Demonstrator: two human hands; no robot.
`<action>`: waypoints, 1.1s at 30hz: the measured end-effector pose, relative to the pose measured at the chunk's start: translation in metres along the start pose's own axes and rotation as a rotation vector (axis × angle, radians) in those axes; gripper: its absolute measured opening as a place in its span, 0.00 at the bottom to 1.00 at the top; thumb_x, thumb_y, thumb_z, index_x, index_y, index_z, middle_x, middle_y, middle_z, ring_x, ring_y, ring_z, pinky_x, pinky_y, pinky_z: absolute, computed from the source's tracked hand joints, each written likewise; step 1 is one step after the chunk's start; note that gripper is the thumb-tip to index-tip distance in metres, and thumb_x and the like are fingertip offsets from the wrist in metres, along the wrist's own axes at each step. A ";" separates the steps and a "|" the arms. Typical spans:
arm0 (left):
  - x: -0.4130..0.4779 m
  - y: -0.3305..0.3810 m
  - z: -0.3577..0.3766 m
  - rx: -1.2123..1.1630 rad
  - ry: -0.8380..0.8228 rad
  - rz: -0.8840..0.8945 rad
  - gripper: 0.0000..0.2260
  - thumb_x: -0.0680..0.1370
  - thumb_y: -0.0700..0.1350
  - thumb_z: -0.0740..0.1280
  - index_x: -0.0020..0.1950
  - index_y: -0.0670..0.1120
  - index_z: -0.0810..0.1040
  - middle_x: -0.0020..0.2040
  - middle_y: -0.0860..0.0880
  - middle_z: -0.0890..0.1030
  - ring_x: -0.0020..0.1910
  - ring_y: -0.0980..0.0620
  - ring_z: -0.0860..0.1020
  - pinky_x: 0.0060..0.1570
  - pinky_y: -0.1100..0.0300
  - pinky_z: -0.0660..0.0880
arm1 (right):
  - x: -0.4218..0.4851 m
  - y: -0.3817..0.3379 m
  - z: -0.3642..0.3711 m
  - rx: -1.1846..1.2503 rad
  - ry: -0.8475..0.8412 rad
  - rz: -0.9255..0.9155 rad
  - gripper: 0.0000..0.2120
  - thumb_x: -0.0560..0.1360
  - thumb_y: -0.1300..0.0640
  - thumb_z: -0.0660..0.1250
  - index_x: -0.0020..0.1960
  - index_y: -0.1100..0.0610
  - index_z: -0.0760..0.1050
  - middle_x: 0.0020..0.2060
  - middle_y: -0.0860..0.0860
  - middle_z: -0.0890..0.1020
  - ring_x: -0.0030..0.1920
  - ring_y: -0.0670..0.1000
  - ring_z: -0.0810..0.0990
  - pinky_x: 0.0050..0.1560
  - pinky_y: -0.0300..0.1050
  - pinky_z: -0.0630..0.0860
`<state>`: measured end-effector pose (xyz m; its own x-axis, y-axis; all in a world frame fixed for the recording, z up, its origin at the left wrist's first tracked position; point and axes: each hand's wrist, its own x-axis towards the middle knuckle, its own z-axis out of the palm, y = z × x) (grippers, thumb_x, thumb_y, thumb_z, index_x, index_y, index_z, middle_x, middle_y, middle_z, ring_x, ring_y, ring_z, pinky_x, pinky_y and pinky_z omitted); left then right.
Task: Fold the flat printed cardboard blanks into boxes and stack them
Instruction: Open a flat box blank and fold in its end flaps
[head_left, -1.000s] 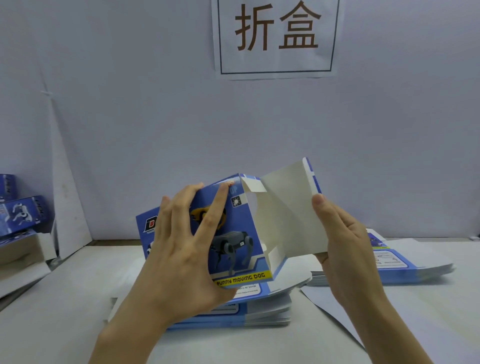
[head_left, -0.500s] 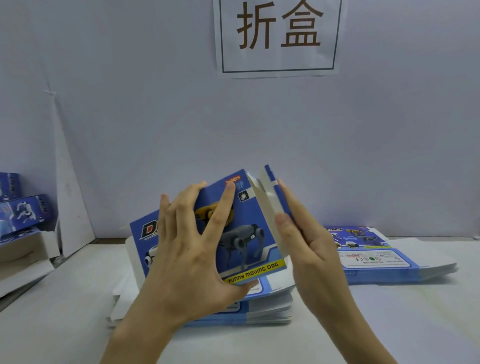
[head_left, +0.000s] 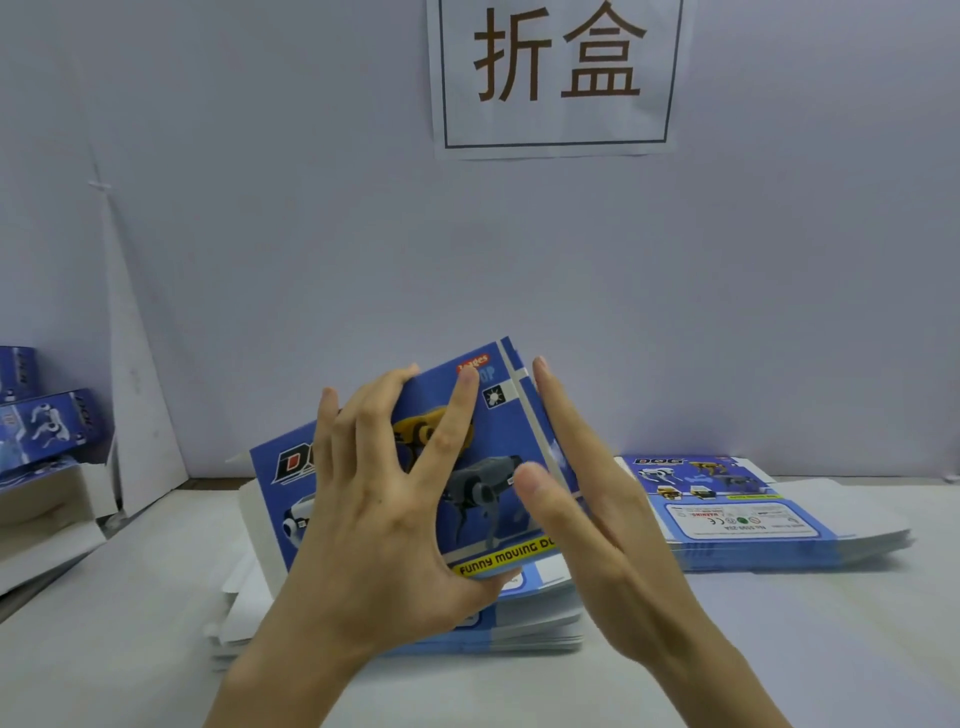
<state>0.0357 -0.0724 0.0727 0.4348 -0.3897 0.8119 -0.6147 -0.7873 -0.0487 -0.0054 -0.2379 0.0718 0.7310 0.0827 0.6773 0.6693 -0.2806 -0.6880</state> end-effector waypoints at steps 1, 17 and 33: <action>0.000 0.000 -0.001 -0.010 0.000 -0.002 0.51 0.60 0.70 0.64 0.77 0.48 0.56 0.67 0.39 0.63 0.68 0.40 0.60 0.69 0.33 0.54 | 0.000 0.000 -0.004 -0.020 -0.029 -0.004 0.30 0.73 0.41 0.61 0.73 0.32 0.56 0.70 0.35 0.68 0.71 0.45 0.67 0.65 0.49 0.71; 0.002 0.005 -0.014 -0.116 -0.054 -0.021 0.49 0.60 0.66 0.66 0.77 0.46 0.60 0.67 0.40 0.65 0.67 0.41 0.62 0.62 0.32 0.66 | -0.002 0.002 -0.007 -0.006 -0.161 -0.045 0.40 0.67 0.47 0.68 0.74 0.33 0.53 0.75 0.35 0.55 0.76 0.41 0.55 0.70 0.48 0.68; 0.002 -0.007 -0.007 -0.083 -0.100 0.074 0.47 0.65 0.69 0.64 0.78 0.50 0.53 0.76 0.41 0.55 0.77 0.42 0.50 0.74 0.41 0.43 | 0.002 0.013 -0.007 0.352 0.128 0.256 0.45 0.62 0.49 0.75 0.73 0.36 0.57 0.61 0.46 0.77 0.55 0.47 0.82 0.46 0.40 0.80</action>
<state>0.0360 -0.0646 0.0784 0.4472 -0.4944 0.7454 -0.6979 -0.7141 -0.0550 0.0041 -0.2486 0.0663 0.8712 -0.0724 0.4855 0.4899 0.0675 -0.8691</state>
